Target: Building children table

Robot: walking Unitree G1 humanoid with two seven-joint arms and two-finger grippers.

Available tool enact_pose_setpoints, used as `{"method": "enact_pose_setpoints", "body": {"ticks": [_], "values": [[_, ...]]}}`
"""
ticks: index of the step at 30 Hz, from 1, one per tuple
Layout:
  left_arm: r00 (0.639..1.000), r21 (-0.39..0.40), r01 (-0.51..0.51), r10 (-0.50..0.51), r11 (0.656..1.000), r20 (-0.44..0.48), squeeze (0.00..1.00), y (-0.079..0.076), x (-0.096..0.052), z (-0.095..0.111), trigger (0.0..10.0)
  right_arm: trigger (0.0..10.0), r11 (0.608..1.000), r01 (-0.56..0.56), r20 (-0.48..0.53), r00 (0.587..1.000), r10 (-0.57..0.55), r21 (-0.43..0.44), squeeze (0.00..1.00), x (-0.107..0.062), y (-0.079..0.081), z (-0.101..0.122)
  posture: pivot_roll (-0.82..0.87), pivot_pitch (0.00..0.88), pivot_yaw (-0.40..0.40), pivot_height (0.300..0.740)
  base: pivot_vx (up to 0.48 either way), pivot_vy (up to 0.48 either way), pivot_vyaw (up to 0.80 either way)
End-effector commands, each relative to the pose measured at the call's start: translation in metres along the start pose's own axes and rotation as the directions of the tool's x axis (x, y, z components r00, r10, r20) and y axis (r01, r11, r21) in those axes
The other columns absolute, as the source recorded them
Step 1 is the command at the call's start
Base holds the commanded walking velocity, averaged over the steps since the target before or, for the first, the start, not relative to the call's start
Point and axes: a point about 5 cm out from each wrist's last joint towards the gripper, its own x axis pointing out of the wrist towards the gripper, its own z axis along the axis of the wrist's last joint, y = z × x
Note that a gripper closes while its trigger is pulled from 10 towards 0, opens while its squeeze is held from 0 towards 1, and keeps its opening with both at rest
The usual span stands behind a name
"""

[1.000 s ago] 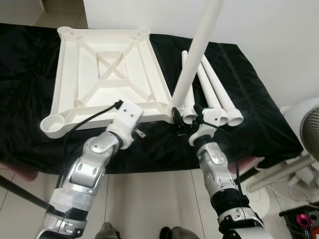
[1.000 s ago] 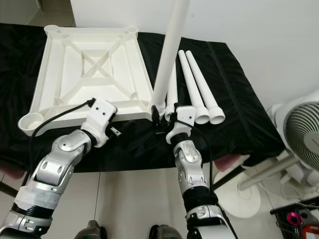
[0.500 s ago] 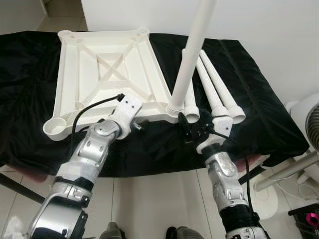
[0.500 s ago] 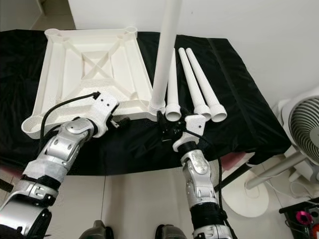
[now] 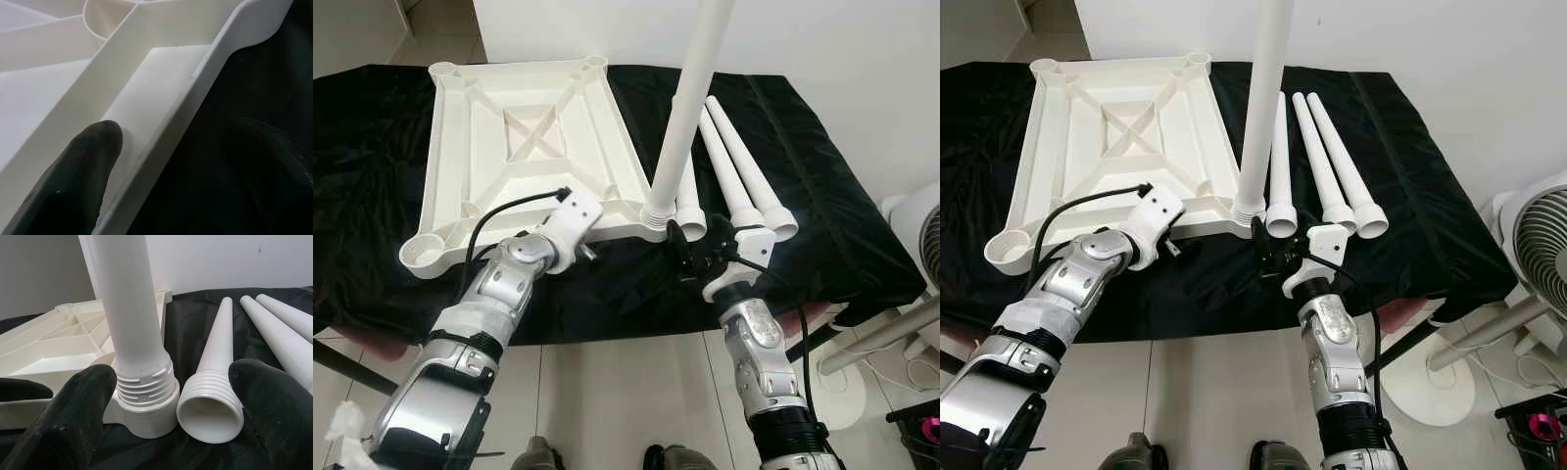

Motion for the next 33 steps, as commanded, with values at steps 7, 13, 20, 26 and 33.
{"method": "enact_pose_setpoints", "body": {"ticks": [7,13,20,26,33], "values": [[0.971,0.041,0.238,-0.237,0.970,-0.021,0.00,-0.016,-0.009,-0.014,10.0,10.0,1.000,-0.002,-0.028,1.000,0.002,-0.011,0.00,-0.002,-0.001,-0.001,-0.03,0.085,0.007,0.740,0.000,0.000,0.00],[0.946,0.067,0.325,-0.323,0.944,-0.026,0.00,-0.019,-0.019,-0.019,10.0,10.0,1.000,-0.005,-0.035,0.999,0.004,-0.013,0.00,-0.002,-0.002,-0.001,-0.03,0.086,0.007,0.740,0.000,0.000,0.00],[0.883,0.092,0.470,-0.467,0.878,-0.051,0.00,-0.028,-0.048,-0.031,10.0,10.0,1.000,-0.005,-0.045,0.999,0.004,-0.020,0.00,-0.004,-0.004,-0.002,-0.03,0.086,0.007,0.740,0.000,0.000,0.00],[0.874,0.081,0.486,-0.483,0.870,-0.056,0.00,-0.033,-0.068,-0.037,10.0,10.0,0.999,-0.029,-0.066,0.997,0.028,-0.021,0.00,-0.005,-0.003,-0.005,-0.02,0.082,0.002,0.740,0.000,0.000,0.00],[0.917,0.053,0.396,-0.398,0.917,0.018,0.00,-0.033,-0.066,-0.026,10.0,10.0,0.997,-0.071,-0.093,0.993,0.068,-0.026,0.00,-0.004,0.000,-0.009,-0.01,0.080,-0.008,0.740,0.000,0.000,0.00]]}}
